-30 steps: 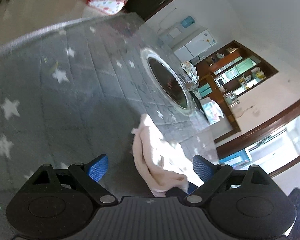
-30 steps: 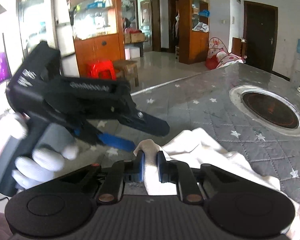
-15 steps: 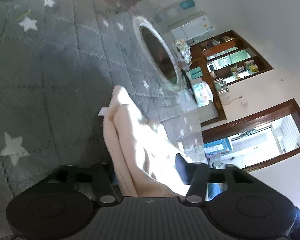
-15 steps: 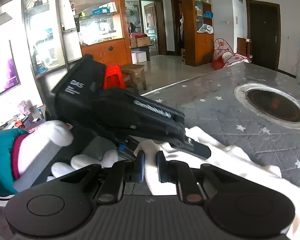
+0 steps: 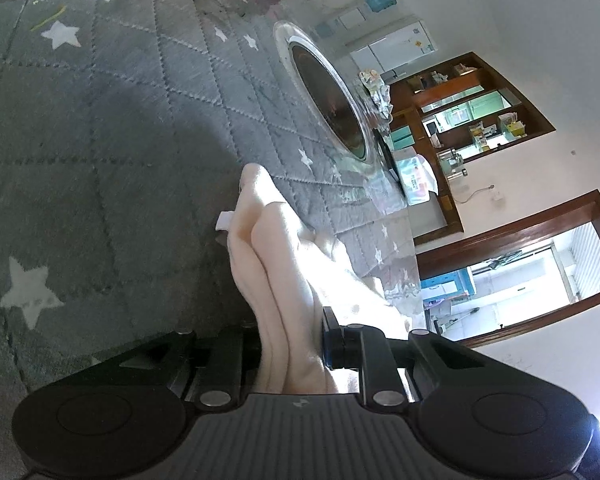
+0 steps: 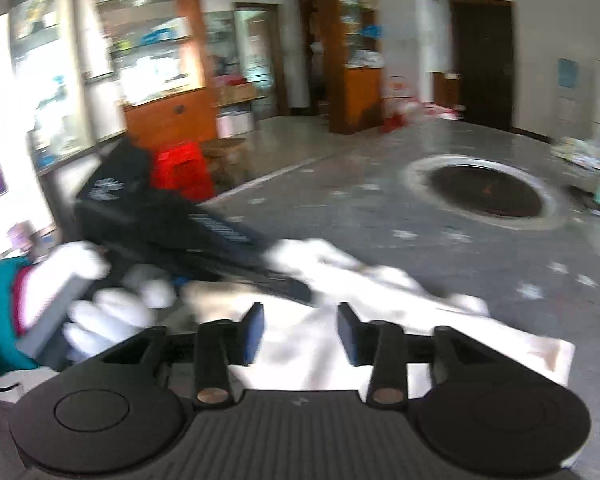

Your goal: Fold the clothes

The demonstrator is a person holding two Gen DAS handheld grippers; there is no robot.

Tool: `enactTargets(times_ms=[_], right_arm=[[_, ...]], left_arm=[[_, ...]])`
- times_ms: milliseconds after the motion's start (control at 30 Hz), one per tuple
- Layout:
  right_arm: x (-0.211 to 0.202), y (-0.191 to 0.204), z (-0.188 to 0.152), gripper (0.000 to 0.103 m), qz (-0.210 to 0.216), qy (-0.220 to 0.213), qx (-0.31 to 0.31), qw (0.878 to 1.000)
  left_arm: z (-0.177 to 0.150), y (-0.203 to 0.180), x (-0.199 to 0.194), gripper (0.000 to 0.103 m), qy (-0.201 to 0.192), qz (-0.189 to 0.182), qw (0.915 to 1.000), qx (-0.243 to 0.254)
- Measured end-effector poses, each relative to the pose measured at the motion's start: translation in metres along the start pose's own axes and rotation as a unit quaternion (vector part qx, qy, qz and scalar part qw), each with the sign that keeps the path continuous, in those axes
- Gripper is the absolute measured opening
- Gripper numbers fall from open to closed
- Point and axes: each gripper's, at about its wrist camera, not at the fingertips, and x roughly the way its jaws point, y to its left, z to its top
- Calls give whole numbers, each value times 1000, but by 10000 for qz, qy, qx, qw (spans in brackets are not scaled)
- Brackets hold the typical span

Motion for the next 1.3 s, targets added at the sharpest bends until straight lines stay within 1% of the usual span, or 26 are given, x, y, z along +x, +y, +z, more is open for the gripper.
enactTargets(times_ms=[67, 167, 233, 300, 433, 533, 633, 700, 733, 800, 833, 900, 967, 1000, 1033, 1133, 1300], right_arm=[[-6, -21, -5, 45, -336, 0, 223, 9992], [-15, -52, -12, 48, -834, 3, 564, 9949], [-17, -73, -19, 50, -1108, 35, 837, 9903], [-18, -91, -26, 52, -1292, 52, 1115, 9853], [-16, -119, -39, 55, -1418, 100, 1486, 9786], [-13, -131, -47, 55, -1286, 142, 1772, 9756], [-8, -136, -52, 55, -1167, 61, 1910, 9746], [-5, -135, -52, 52, -1085, 31, 1904, 9757], [-5, -134, -52, 42, -1034, 17, 1902, 9763], [-7, -128, -51, 33, -949, 10, 1895, 9773], [-7, -127, -50, 25, -928, 2, 1906, 9773], [-8, -126, -50, 19, -867, -53, 1980, 9763], [-12, -124, -49, 15, -902, -134, 1971, 9761], [-15, -123, -48, 11, -927, -184, 1959, 9761], [-18, -122, -47, 8, -955, -228, 1957, 9757], [-30, -121, -43, 8, -985, -363, 1935, 9755], [-34, -116, -41, 8, -1040, -356, 1818, 9772]], left_arm=[[-1, 0, 0, 21, 4, 19, 10000, 17], [-1, -3, 0, 21, -14, 59, 9999, 84], [-1, -3, 0, 21, -22, 73, 9999, 95], [-1, -4, 0, 21, -28, 87, 9999, 106], [-1, -6, 0, 21, -40, 144, 9998, 162], [-1, -8, 0, 21, -52, 179, 9996, 189], [-1, -9, 1, 21, -64, 213, 9995, 215], [-1, -10, 1, 21, -72, 241, 9994, 237], [-1, -12, 2, 21, -79, 263, 9993, 261], [-1, -15, 3, 21, -91, 315, 9989, 321], [-1, -16, 3, 21, -92, 344, 9987, 356], [0, -19, 4, 21, -90, 407, 9982, 435], [1, -23, 4, 21, -92, 453, 9976, 523], [2, -26, 4, 21, -96, 452, 9973, 566], [3, -28, 3, 21, -99, 452, 9971, 609], [6, -36, 3, 21, -106, 427, 9963, 736], [8, -46, 7, 21, -94, 485, 9948, 894]])
